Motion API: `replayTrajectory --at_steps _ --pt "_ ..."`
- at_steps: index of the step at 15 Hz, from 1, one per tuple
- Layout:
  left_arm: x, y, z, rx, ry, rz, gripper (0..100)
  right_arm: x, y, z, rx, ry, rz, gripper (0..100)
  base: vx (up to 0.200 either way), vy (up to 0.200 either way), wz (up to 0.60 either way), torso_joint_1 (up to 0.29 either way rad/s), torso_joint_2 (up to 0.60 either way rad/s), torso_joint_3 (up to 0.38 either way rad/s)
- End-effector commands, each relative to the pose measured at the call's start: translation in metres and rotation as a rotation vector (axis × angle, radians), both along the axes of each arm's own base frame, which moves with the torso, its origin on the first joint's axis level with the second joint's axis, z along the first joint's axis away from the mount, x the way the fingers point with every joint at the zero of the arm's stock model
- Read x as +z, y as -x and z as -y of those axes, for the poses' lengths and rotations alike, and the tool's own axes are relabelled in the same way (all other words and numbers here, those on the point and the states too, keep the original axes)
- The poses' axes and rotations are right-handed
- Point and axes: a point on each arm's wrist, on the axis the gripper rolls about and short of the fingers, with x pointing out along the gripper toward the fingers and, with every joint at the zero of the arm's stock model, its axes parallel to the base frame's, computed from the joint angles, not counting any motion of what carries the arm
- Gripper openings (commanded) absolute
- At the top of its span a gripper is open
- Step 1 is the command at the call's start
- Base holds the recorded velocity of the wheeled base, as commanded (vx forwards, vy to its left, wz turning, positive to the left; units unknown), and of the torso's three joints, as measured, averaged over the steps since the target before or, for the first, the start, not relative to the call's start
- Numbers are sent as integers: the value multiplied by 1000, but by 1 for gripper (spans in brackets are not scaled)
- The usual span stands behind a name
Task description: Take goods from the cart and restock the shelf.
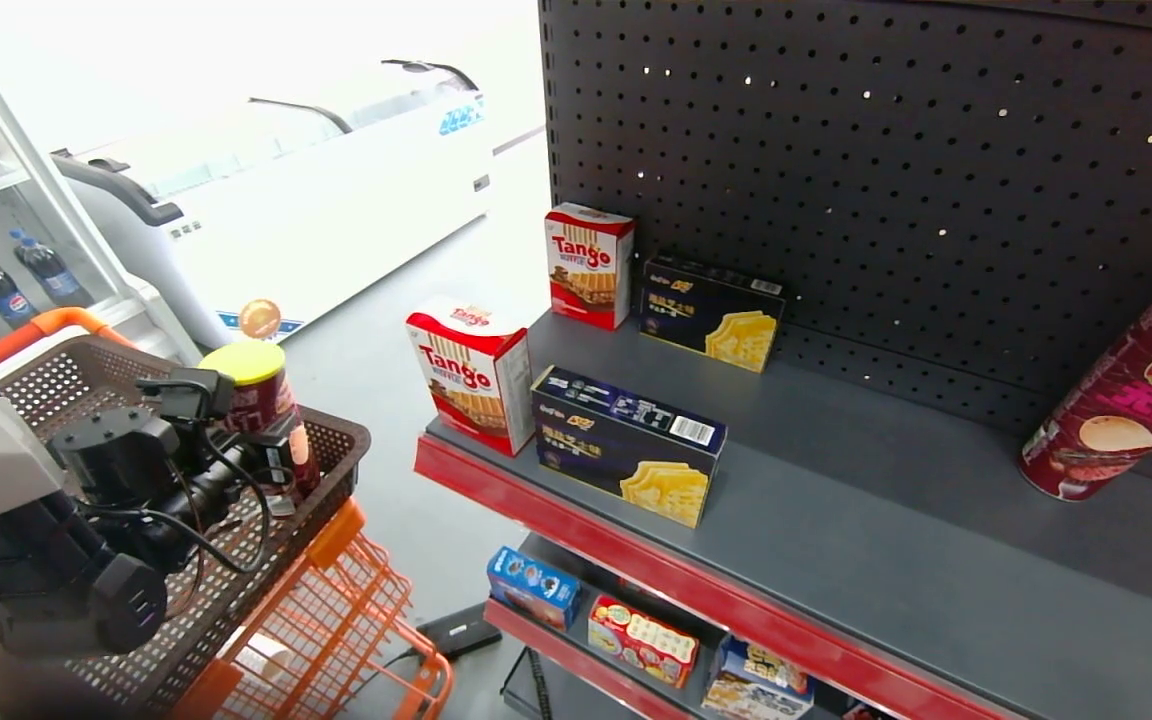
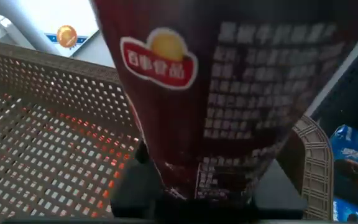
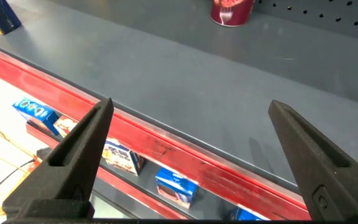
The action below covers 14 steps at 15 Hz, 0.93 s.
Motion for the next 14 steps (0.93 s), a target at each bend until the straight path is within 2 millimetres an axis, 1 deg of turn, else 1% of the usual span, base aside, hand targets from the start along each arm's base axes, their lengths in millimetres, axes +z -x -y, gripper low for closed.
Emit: replayTrajectory --at_steps 1,2,3,4,6,8,9,10,11,13,14 --pt "30 6 5 -11 -13 82 0 0 0 0 0 1 -1 100 0 0 0 0 0 0" --pt "49 10 6 -16 -25 140 0 0 0 0 0 0 -1 100 0 0 0 0 0 0" --pt "62 15 7 -17 -31 171 0 0 0 0 0 0 -1 100 0 0 0 0 0 0" --pt "90 32 14 -31 -37 205 0 0 0 0 0 0 -1 100 0 0 0 0 0 0" --pt "125 61 20 -66 -46 227 0 0 0 0 0 0 -1 100 0 0 0 0 0 0" --pt "136 73 27 -98 -51 257 0 0 0 0 0 1 -1 100 0 0 0 0 0 0" --pt "154 83 38 -130 -52 305 0 0 0 0 0 0 -1 100 0 0 0 0 0 0" --pt "159 86 39 -134 -49 286 0 0 0 0 0 0 -1 100 0 0 0 0 0 0" --pt "164 97 44 -165 -46 274 0 0 0 0 0 0 -1 100 0 0 0 0 0 0" --pt "171 115 60 -265 -36 270 0 0 0 0 0 0 -1 100 0 0 0 0 0 0" --pt "179 130 70 -355 -30 246 0 0 0 0 0 0 -1 100 0 0 0 0 0 0"
